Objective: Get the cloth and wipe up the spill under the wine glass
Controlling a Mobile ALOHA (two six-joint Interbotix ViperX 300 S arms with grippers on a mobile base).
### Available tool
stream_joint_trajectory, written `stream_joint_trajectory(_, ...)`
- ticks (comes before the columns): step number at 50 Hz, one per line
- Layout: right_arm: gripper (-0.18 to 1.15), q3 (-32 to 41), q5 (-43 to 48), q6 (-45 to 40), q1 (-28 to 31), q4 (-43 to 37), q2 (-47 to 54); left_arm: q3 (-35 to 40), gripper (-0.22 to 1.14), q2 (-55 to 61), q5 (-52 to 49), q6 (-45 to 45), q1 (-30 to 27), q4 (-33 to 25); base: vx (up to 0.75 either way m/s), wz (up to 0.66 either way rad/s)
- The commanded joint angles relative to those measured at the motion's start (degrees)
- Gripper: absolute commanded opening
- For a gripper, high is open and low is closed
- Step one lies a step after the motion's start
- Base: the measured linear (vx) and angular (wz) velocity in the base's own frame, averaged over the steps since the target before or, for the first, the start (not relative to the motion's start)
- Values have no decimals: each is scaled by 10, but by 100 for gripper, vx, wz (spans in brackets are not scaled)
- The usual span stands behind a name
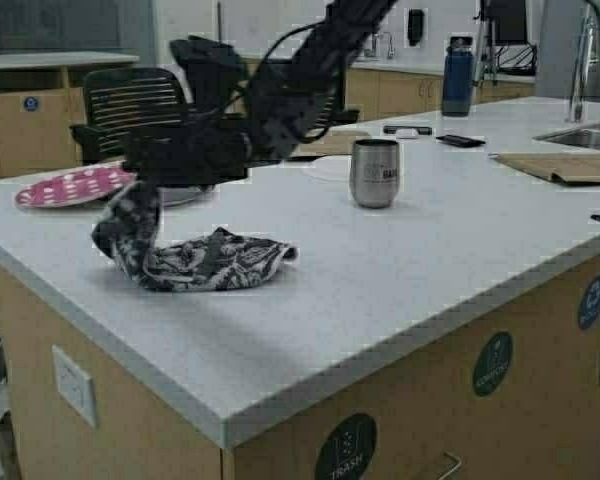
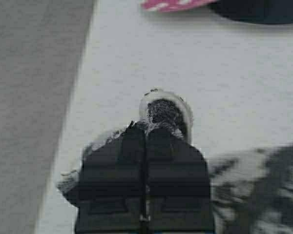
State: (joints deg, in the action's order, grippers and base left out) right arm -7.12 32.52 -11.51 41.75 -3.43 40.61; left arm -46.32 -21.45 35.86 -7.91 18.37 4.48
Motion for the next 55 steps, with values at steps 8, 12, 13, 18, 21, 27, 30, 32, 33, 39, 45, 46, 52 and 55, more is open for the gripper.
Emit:
stream_joint_trajectory(8, 6, -100, 29, 5, -86, -4, -39, 6, 36, 83, 60, -6, 5, 2, 0, 0)
stream_joint_trajectory(12, 6, -111, 33, 7, -87, -4, -37, 4, 36, 111, 75, -6, 9, 2, 0, 0)
stream_joint_trajectory(13, 6, -112, 34, 8, -87, -4, -37, 4, 36, 119, 79, -6, 11, 2, 1, -2)
stream_joint_trajectory(18, 6, -114, 36, 10, -87, -3, -35, 9, 36, 171, 108, -6, 18, 2, 0, -1)
stream_joint_trajectory(21, 6, -114, 36, 11, -87, -3, -35, 10, 36, 204, 131, -4, 18, 2, 0, 0)
stream_joint_trajectory(27, 6, -118, 36, 11, -89, -3, -35, 18, 36, 276, 187, -4, 18, 2, 0, 0)
stream_joint_trajectory(30, 6, -123, 36, 11, -89, -3, -35, 24, 36, 314, 221, -4, 18, 2, 0, 0)
stream_joint_trajectory(32, 6, -127, 36, 11, -89, -3, -35, 30, 36, 337, 243, -4, 18, 3, 0, 0)
stream_joint_trajectory(33, 6, -128, 36, 11, -89, -3, -35, 33, 36, 349, 253, -4, 18, 3, 0, 0)
stream_joint_trajectory(39, 6, -138, 36, 11, -89, -3, -35, 55, 36, 414, 299, -3, 18, 4, 0, 0)
stream_joint_trajectory(45, 6, -146, 36, 11, -89, -3, -35, 86, 36, 472, 327, 3, 18, 7, 0, 0)
stream_joint_trajectory(46, 6, -147, 36, 11, -89, -3, -35, 91, 36, 483, 331, 4, 18, 8, 0, 0)
stream_joint_trajectory(52, 6, -151, 36, 10, -89, -3, -35, 124, 36, 539, 364, 7, 18, 14, 0, 0)
stream_joint_trajectory(55, 6, -152, 36, 10, -89, -3, -35, 140, 36, 567, 379, 12, 18, 14, 0, 0)
